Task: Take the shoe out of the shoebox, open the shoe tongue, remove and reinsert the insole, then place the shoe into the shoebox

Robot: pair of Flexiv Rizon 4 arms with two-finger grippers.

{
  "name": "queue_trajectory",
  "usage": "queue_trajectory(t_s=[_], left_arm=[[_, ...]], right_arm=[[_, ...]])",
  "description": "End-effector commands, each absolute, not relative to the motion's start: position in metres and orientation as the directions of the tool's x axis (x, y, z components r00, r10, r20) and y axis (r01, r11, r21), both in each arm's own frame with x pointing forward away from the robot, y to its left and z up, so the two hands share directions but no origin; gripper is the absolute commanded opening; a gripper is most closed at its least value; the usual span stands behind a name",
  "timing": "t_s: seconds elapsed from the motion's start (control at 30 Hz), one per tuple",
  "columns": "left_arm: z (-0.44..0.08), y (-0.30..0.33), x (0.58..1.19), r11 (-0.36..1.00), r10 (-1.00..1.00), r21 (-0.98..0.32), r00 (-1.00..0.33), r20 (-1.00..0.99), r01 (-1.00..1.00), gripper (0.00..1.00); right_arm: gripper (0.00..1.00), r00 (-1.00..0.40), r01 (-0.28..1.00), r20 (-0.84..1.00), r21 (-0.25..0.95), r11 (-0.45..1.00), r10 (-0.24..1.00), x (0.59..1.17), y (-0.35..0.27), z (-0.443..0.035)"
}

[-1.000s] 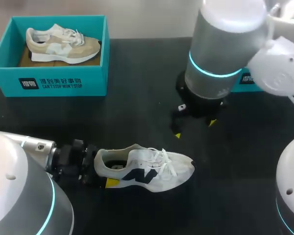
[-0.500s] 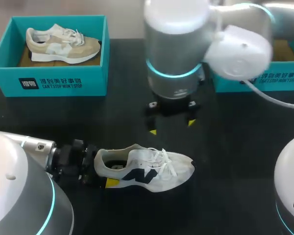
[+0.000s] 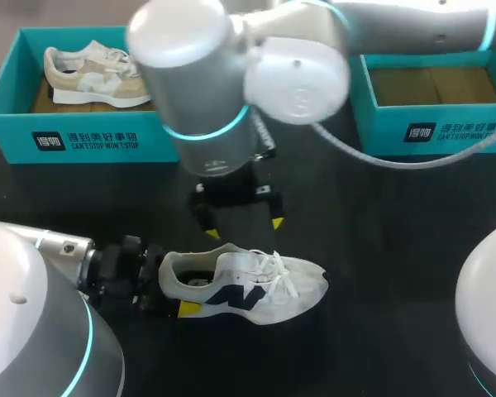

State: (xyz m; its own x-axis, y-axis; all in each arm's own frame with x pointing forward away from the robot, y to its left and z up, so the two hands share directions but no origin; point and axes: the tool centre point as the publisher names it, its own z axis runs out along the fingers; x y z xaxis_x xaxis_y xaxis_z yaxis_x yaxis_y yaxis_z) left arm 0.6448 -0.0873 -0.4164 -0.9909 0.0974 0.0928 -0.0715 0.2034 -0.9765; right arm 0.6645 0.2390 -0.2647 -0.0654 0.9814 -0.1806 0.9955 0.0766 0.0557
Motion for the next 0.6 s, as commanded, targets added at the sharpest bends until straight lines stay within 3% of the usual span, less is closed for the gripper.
queue_trajectory(t_s=[0.03,0.6], left_arm=[[-0.419,-0.089,0.646,0.204,0.096,-0.976,-0.991,0.092,-0.071,0.0],[-0.419,-0.089,0.646,0.204,0.096,-0.976,-0.991,0.092,-0.071,0.0]], right_arm=[[1.0,-0.014,0.996,-0.376,0.081,0.047,0.926,0.655,0.267,-0.275],[1.0,0.065,0.989,-0.409,0.146,-0.005,0.91,0.637,0.276,-0.296]])
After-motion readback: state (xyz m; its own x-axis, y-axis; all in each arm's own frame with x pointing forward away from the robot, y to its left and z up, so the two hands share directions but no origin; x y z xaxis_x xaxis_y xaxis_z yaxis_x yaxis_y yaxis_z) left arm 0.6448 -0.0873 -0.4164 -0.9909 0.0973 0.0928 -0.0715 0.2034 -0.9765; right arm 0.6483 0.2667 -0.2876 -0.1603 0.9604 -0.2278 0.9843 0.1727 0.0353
